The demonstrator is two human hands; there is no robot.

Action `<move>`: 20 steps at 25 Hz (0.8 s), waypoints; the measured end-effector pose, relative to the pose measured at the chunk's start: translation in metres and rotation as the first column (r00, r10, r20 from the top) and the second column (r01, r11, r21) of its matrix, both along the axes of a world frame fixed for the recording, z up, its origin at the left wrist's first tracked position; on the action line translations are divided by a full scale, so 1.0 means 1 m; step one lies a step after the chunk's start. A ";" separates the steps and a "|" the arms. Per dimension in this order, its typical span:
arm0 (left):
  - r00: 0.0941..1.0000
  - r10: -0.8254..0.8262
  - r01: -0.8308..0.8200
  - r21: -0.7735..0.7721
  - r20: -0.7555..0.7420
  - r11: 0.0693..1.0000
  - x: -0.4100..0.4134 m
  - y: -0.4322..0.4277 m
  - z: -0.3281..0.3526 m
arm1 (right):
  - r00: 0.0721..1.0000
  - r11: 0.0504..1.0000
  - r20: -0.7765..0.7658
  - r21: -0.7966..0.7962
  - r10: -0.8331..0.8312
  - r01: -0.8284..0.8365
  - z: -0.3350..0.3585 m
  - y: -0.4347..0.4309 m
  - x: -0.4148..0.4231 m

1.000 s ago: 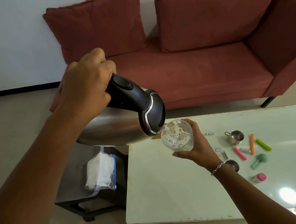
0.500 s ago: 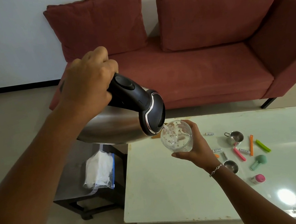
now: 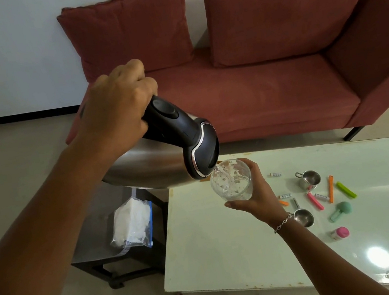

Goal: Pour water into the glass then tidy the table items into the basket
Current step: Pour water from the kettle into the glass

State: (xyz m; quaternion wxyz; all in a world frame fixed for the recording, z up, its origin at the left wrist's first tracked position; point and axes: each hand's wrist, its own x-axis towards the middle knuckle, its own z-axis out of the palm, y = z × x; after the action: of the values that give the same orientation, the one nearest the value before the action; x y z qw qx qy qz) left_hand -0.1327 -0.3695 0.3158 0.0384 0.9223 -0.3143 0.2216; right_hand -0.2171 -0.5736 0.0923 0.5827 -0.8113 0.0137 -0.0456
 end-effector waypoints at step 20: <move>0.997 -0.040 0.036 0.060 0.062 0.998 -0.001 -0.002 0.009 | 1.000 1.000 0.010 0.013 -0.021 0.020 0.002 -0.002 -0.006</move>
State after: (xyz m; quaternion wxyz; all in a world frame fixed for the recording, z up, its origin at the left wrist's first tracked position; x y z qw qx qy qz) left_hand -0.1334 -0.3712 0.3245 0.0054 0.9094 -0.3393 0.2404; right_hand -0.2231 -0.5759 0.0945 0.5875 -0.8071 0.0193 -0.0556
